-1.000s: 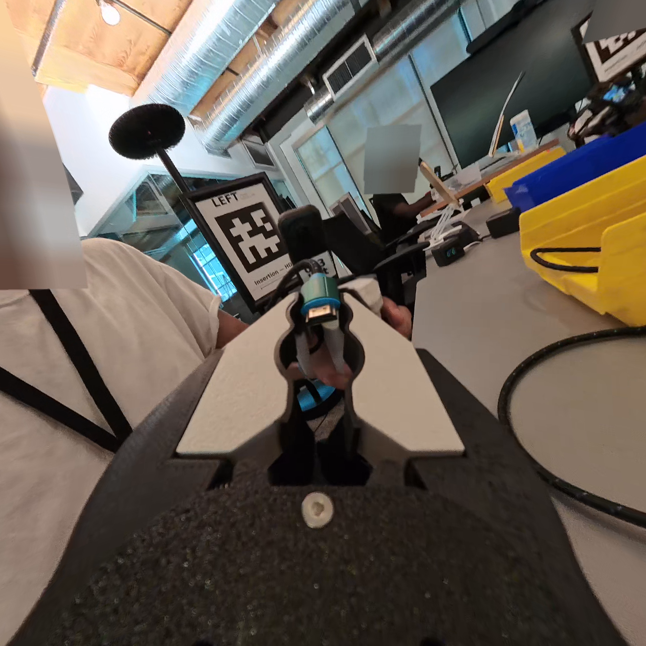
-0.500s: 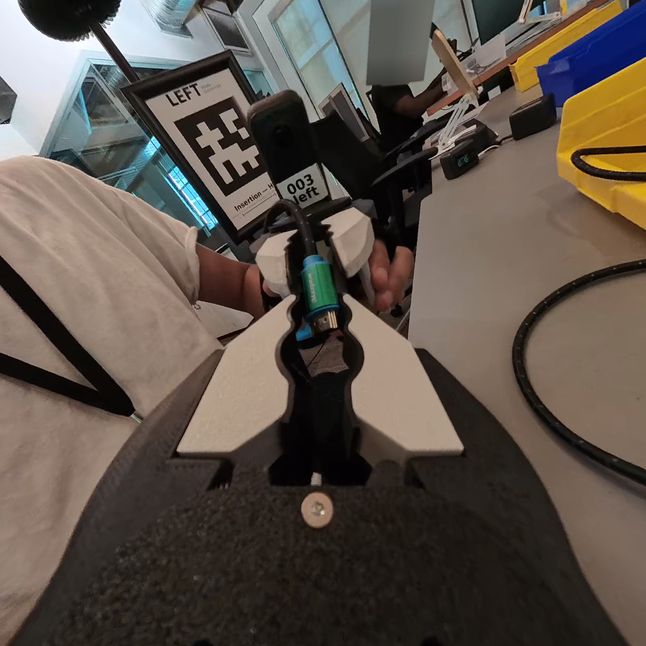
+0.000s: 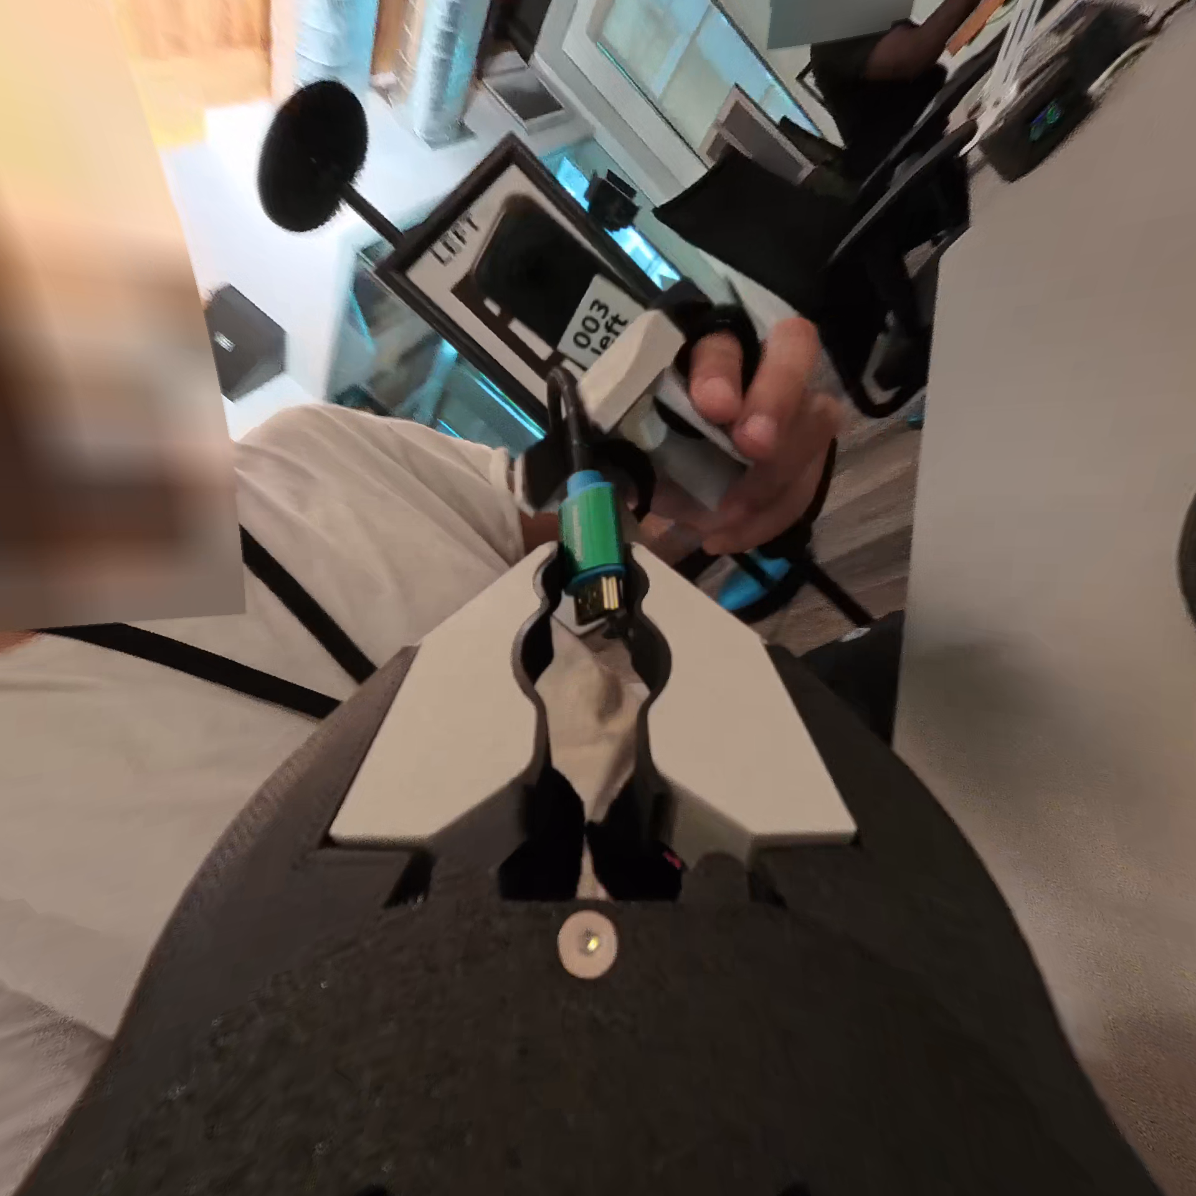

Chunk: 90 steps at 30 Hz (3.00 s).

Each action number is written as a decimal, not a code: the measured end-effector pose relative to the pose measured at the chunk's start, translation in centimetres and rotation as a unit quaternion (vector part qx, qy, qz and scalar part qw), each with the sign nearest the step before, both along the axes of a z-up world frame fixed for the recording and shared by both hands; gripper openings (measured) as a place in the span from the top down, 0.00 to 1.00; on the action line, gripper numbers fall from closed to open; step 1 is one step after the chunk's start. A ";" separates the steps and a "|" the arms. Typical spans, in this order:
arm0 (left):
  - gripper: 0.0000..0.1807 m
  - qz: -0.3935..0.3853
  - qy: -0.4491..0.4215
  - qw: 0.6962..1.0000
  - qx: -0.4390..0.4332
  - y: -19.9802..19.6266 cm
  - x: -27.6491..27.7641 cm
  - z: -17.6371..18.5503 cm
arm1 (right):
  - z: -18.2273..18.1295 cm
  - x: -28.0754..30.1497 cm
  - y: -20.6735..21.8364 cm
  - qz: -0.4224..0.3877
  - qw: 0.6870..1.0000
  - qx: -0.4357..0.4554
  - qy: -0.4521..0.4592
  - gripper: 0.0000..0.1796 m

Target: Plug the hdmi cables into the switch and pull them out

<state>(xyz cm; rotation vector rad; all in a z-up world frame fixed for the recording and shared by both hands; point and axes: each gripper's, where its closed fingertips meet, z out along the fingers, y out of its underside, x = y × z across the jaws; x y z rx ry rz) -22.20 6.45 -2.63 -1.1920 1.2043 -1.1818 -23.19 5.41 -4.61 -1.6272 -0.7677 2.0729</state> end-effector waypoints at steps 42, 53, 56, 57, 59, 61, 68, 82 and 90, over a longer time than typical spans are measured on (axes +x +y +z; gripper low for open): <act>0.95 0.063 -0.010 0.993 -0.098 1.0 0.9 -1.4 | 2.6 2.2 2.1 -0.147 0.977 0.152 0.001 0.90; 0.78 0.079 0.002 0.993 -0.089 0.5 1.9 -1.9 | 0.2 0.5 1.1 -0.030 0.995 0.077 -0.049 0.90; 0.82 0.085 -0.013 0.995 -0.041 0.1 1.5 -1.1 | 0.1 0.4 0.9 -0.016 0.997 0.066 -0.046 0.90; 0.83 0.086 -0.026 0.996 -0.028 -0.1 1.2 -0.6 | 0.2 0.4 0.9 -0.013 0.997 0.061 -0.041 0.90; 0.85 0.090 -0.048 0.995 -0.013 -0.1 0.5 0.4 | 0.2 0.8 1.0 -0.014 0.998 0.051 -0.032 0.90; 0.89 0.096 -0.051 0.994 -0.013 0.3 0.0 0.6 | 0.2 1.2 1.2 -0.018 0.999 0.043 -0.026 0.90; 0.97 0.078 -0.015 0.996 -0.051 1.4 0.0 -0.3 | 0.2 1.6 1.9 -0.055 0.996 0.063 -0.037 0.90; 0.95 0.062 -0.014 0.988 -0.138 1.9 -0.1 -0.9 | 0.2 1.5 3.0 -0.088 0.993 0.063 -0.054 0.91; 0.93 0.081 0.010 0.993 -0.089 1.9 0.1 -1.4 | -0.5 1.4 2.9 -0.075 0.994 0.028 -0.073 0.91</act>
